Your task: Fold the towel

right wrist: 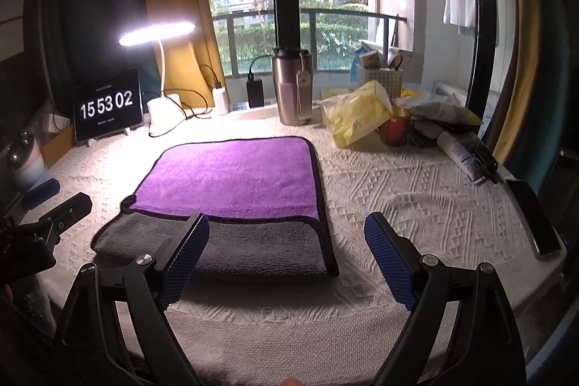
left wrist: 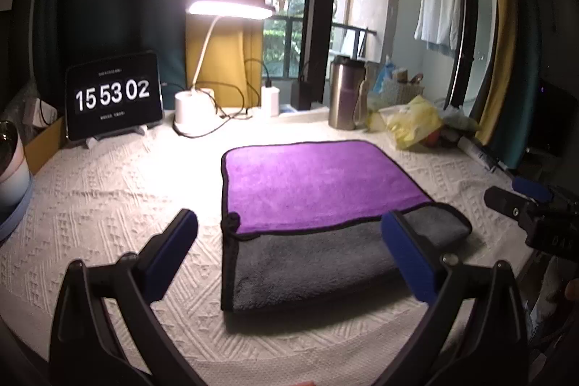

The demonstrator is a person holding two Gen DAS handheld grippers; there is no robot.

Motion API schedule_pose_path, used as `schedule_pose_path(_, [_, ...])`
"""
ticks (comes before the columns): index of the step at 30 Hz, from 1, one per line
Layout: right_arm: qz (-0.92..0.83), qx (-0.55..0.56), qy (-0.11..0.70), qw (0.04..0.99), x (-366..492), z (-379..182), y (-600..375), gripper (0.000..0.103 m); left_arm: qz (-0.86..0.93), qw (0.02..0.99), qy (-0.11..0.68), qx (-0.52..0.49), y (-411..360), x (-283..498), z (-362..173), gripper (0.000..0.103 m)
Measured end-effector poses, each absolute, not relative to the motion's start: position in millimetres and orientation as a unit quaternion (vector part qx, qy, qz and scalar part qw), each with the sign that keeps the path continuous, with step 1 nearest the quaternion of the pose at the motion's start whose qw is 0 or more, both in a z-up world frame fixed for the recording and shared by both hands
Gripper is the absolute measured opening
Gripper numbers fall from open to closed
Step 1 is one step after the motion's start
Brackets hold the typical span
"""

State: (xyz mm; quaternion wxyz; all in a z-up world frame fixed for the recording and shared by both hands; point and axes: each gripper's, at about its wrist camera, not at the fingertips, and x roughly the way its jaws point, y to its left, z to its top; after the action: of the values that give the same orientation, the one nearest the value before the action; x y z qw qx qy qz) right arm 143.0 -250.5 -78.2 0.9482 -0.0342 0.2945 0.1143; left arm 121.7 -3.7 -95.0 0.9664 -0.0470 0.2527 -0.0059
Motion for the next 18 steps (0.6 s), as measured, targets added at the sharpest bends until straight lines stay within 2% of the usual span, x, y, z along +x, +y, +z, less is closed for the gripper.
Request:
schedule_pose_path(13, [0.128, -0.029, 0.344, 0.93, 187.0, -108.2, -252.7, 0.088, 0.002, 0.948, 0.314, -0.051, -0.2, 159.8, -124.0, 0.101])
schedule_pose_path(18, [0.134, -0.033, 0.366, 0.92, 204.5, -123.8, -252.7, 0.084, 0.001, 0.94, 0.338, -0.055, 0.8, 171.8, -135.1, 0.093])
